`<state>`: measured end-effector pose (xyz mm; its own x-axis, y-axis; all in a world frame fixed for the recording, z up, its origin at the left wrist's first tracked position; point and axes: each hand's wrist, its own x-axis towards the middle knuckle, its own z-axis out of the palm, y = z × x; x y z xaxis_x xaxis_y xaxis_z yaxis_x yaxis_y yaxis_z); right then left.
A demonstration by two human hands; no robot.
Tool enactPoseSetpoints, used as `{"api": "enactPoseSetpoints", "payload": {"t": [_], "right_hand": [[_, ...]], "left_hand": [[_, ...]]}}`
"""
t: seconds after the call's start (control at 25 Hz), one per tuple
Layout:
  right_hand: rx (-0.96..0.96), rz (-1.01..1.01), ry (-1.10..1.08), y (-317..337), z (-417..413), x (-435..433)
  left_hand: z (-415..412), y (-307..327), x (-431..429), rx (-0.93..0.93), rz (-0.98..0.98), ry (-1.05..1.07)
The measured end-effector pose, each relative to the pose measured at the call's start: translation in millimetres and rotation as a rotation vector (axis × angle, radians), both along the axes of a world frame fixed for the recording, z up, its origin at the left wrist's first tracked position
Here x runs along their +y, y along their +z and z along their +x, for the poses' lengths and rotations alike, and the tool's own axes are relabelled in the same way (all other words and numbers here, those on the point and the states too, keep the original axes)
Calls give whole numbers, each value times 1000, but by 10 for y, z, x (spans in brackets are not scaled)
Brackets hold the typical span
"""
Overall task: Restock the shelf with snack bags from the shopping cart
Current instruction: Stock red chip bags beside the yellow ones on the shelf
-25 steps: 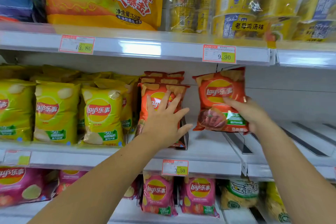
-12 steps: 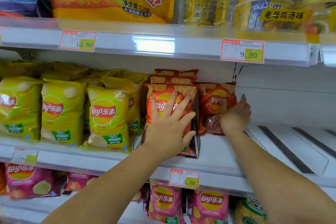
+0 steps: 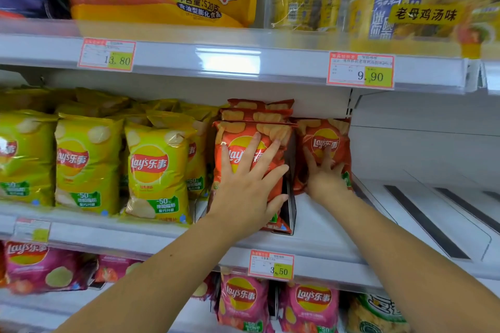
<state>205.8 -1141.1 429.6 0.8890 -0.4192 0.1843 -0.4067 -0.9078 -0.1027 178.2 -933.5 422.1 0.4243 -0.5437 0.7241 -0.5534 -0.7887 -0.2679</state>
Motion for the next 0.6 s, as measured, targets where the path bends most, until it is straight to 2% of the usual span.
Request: {"api": "enactPoseSetpoints", "payload": {"t": [0.16, 0.24, 0.32, 0.44, 0.6], "right_hand": [[-86, -59, 20, -134, 33, -29], [-49, 44, 36, -55, -33, -17], [-92, 151, 81, 70, -184, -7], [-346, 134, 167, 275, -480, 97], [-910, 166, 426, 317, -1006, 720]], "left_hand": [[-5, -22, -16, 4, 14, 20], [-12, -25, -16, 10, 22, 13], [-31, -1, 0, 28, 19, -5], [-99, 58, 106, 61, -72, -94], [-303, -23, 530, 19, -261, -288]]}}
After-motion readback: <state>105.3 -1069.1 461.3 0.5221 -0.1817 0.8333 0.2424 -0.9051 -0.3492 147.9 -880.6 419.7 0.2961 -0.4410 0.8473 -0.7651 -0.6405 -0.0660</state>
